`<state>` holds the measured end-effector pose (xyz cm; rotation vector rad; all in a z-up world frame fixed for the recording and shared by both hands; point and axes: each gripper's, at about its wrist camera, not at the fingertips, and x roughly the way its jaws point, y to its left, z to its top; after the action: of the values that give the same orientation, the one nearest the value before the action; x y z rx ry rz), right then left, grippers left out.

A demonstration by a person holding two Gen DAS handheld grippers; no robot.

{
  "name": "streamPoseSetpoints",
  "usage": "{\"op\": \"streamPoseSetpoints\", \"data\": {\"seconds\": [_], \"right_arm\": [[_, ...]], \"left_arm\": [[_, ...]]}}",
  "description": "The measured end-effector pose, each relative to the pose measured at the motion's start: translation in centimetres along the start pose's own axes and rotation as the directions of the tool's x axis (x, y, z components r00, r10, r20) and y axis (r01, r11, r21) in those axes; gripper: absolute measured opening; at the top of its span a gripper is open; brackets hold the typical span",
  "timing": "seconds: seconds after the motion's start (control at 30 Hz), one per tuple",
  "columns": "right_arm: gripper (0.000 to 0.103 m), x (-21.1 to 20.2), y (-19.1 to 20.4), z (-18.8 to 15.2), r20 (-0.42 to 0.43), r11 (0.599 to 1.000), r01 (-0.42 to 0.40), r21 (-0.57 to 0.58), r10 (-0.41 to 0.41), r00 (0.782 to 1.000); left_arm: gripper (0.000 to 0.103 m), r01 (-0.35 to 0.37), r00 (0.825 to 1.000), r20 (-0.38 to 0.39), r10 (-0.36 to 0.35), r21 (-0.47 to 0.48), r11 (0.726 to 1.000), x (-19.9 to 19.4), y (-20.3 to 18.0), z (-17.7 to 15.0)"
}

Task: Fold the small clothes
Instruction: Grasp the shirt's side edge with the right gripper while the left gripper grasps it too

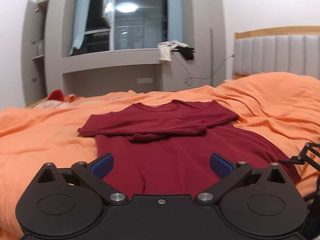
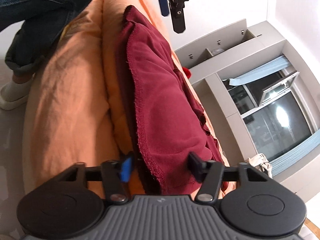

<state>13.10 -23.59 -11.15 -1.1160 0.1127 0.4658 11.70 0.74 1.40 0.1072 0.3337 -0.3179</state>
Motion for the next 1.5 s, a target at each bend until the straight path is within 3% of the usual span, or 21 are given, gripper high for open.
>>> {"op": "streamPoseSetpoints", "data": {"seconds": [0.1, 0.17, 0.23, 0.4, 0.5, 0.7, 0.77, 0.93, 1.03, 1.23, 1.4, 1.5], "right_arm": [[0.039, -1.1, -0.9, 0.1, -0.011, 0.999, -0.030, 0.022, 0.031, 0.999], [0.022, -1.5, -1.8, 0.3, -0.012, 0.998, -0.048, 0.052, 0.048, 0.999], [0.011, -2.1, -2.5, 0.6, -0.009, 0.996, -0.047, 0.082, 0.048, 0.999], [0.008, -3.7, -6.1, 1.6, 0.010, 0.972, -0.024, 0.233, 0.022, 1.000], [0.008, -4.1, -9.1, 2.2, 0.026, 0.935, -0.029, 0.353, 0.021, 0.999], [0.008, -4.5, -13.5, 2.3, 0.064, 0.863, -0.046, 0.502, 0.016, 0.998], [0.008, -4.8, -14.1, 2.1, 0.068, 0.863, -0.031, 0.505, -0.004, 0.998], [0.007, -5.7, -14.7, 1.0, 0.060, 0.842, -0.003, 0.539, -0.035, 0.998], [0.007, -6.0, -14.8, 0.4, 0.054, 0.826, 0.005, 0.563, -0.043, 0.998], [0.007, -6.4, -14.6, -0.2, 0.042, 0.809, 0.022, 0.587, -0.058, 0.997], [0.007, -6.7, -14.0, -0.1, 0.015, 0.800, 0.036, 0.599, -0.057, 0.998], [0.007, -6.8, -13.3, 0.3, 0.003, 0.817, 0.060, 0.574, -0.076, 0.997]], "left_arm": [[0.102, 0.050, 0.999, 0.014, -0.051, 0.063, 0.997, -0.3, -0.9, -0.2], [0.102, 0.084, 0.996, 0.022, -0.086, 0.108, 0.991, -0.6, -1.5, -0.4], [0.102, 0.116, 0.992, 0.027, -0.122, 0.156, 0.981, -0.9, -2.1, -0.7], [0.102, 0.163, 0.985, 0.012, -0.174, 0.289, 0.943, -1.3, -4.2, -1.8], [0.102, 0.152, 0.987, -0.013, -0.158, 0.363, 0.919, -0.8, -5.5, -2.3], [0.102, 0.084, 0.995, -0.081, -0.054, 0.437, 0.896, 1.3, -7.0, -2.8], [0.096, 0.024, 0.995, -0.095, 0.021, 0.449, 0.893, 2.1, -7.1, -2.9], [0.067, -0.142, 0.977, -0.091, 0.191, 0.387, 0.911, 2.3, -5.0, -2.3], [0.048, -0.230, 0.959, -0.069, 0.275, 0.376, 0.898, 1.3, -4.1, -2.2], [0.030, -0.279, 0.934, -0.083, 0.347, 0.436, 0.856, 0.3, -3.6, -2.3], [0.014, -0.304, 0.924, -0.088, 0.372, 0.419, 0.855, -0.6, -2.5, -1.8], [0.007, -0.316, 0.926, -0.066, 0.371, 0.401, 0.860, -1.3, -2.2, -1.5]]}}
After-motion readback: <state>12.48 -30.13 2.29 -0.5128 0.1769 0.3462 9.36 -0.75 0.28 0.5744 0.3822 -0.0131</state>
